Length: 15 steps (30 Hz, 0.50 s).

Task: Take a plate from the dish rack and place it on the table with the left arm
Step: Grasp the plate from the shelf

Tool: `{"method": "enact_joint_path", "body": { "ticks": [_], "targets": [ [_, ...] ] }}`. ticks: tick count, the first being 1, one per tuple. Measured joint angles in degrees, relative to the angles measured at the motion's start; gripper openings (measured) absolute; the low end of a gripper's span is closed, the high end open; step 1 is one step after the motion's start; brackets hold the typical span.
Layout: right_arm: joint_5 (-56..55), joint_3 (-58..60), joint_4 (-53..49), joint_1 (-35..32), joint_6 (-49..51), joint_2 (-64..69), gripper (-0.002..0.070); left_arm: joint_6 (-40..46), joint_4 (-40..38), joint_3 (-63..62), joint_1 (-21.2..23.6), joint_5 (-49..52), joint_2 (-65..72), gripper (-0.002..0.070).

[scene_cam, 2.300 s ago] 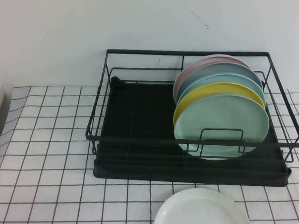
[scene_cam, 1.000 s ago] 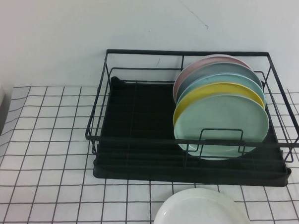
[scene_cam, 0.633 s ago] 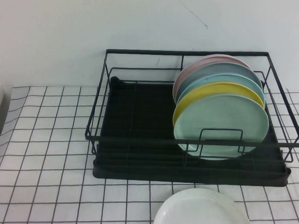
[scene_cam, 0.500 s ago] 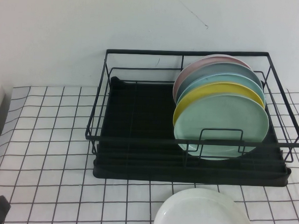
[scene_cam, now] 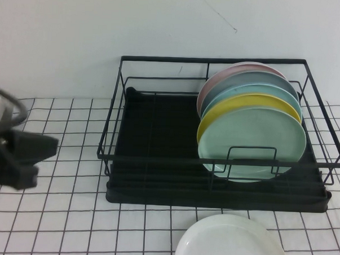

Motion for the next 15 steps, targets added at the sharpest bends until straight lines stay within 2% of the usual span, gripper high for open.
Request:
{"method": "enact_joint_path", "body": {
  "ticks": [3,10,15],
  "targets": [
    [0.00,0.00,0.00,0.00,0.00,0.00,-0.0001,0.96,0.25,-6.40,-5.78,-0.60,8.01,-0.0003],
    [0.00,0.00,0.00,0.00,0.00,0.00,-0.0001,7.76,0.36,-17.35,-23.60,-6.74,23.57,-0.0003],
    [0.00,0.00,0.00,0.00,0.00,0.00,-0.0001,16.00,0.29,-26.41,-29.36,-7.39,35.49,0.0009]
  ]
}}
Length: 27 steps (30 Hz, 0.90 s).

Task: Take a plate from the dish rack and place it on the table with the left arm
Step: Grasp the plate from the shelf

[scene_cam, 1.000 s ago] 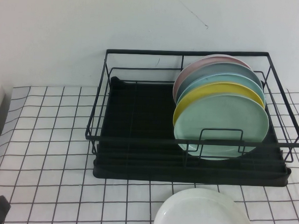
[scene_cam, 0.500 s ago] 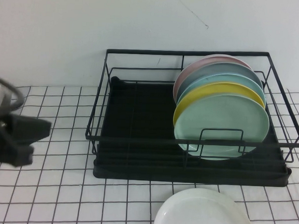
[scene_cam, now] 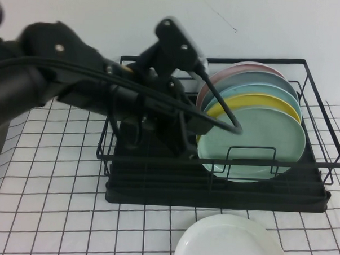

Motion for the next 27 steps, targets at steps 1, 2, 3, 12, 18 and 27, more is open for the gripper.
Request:
{"method": "enact_joint_path", "body": {
  "ticks": [1,2,3,12,18,27],
  "targets": [
    [0.00,0.00,0.00,0.00,0.00,0.00,-0.0001,2.98,0.00,-1.74,-0.74,0.29,2.33,0.0029],
    [0.00,0.00,0.00,0.00,0.00,0.00,-0.0001,5.93,0.00,-3.06,-0.99,0.78,4.00,0.0053],
    [0.00,0.00,0.00,0.00,0.00,0.00,-0.0001,8.45,0.00,-4.63,-1.22,1.09,5.92,0.0092],
    [0.00,0.00,0.00,0.00,0.00,0.00,-0.0001,18.98,-0.43,-13.28,-1.69,1.92,17.52,0.0359],
    [0.00,0.00,0.00,0.00,0.00,0.00,-0.0001,20.18,-1.74,-16.03,-1.84,0.93,20.99,0.0347],
    [0.00,0.00,0.00,0.00,0.00,0.00,-0.0001,21.54,-3.45,-16.68,-2.11,1.94,20.65,0.0341]
  ]
}}
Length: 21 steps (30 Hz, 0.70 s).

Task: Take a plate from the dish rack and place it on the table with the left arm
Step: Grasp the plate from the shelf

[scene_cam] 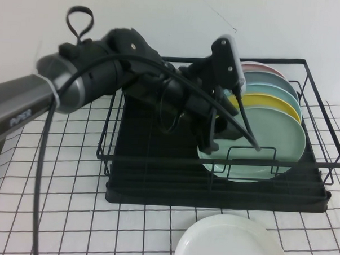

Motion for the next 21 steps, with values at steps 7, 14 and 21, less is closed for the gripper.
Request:
{"method": "enact_joint_path", "body": {
  "ticks": [7,14,21],
  "targets": [
    [0.00,0.00,0.00,0.00,0.00,0.00,-0.0001,0.00,-1.89,-0.49,-0.04,-3.43,-3.52,0.0341],
    [0.00,0.00,0.00,0.00,0.00,0.00,-0.0001,0.00,-3.35,-0.49,-0.04,-5.51,-0.70,0.0341],
    [0.00,0.00,0.00,0.00,0.00,0.00,-0.0001,0.59,-3.59,-0.49,0.07,-5.91,2.77,0.0341]
  ]
}}
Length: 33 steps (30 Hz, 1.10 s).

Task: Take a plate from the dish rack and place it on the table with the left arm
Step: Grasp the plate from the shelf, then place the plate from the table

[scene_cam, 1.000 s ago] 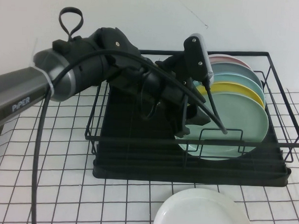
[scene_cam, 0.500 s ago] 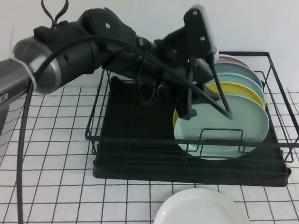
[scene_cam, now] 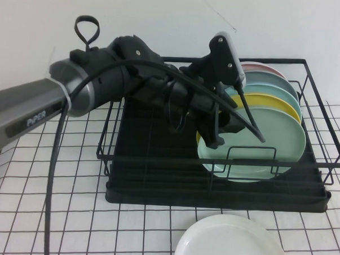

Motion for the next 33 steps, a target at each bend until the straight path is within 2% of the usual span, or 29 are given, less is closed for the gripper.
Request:
{"method": "enact_joint_path", "body": {
  "ticks": [5,7,8,11,12,19,28,33],
  "targets": [
    [0.00,0.00,0.00,0.00,0.00,0.00,-0.0001,1.24,-0.32,0.00,0.00,-1.01,1.86,0.0340],
    [0.00,0.00,0.00,0.00,0.00,0.00,-0.0001,2.01,-0.37,0.00,0.00,-1.46,2.41,0.0318],
    [0.00,0.00,0.00,0.00,0.00,0.00,-0.0001,2.03,-0.37,0.00,0.00,-1.57,2.65,0.0287],
    [0.00,0.00,0.00,0.00,0.00,0.00,-0.0001,2.25,-0.37,0.00,0.00,-2.63,2.89,0.0123],
    [0.00,0.00,0.00,0.00,0.00,0.00,-0.0001,2.25,-0.46,0.00,0.00,-3.36,2.89,0.0100],
    [0.00,0.00,0.00,0.00,0.00,0.00,-0.0001,1.91,-0.59,0.00,0.00,-4.26,1.09,0.0093],
    [0.00,0.00,0.00,0.00,0.00,0.00,-0.0001,2.13,-1.78,0.00,-1.73,-4.51,-8.25,0.0093],
    [0.00,0.00,0.00,0.00,0.00,0.00,-0.0001,-3.13,-2.35,0.00,-2.48,-1.60,-14.11,0.0092]
  ]
}}
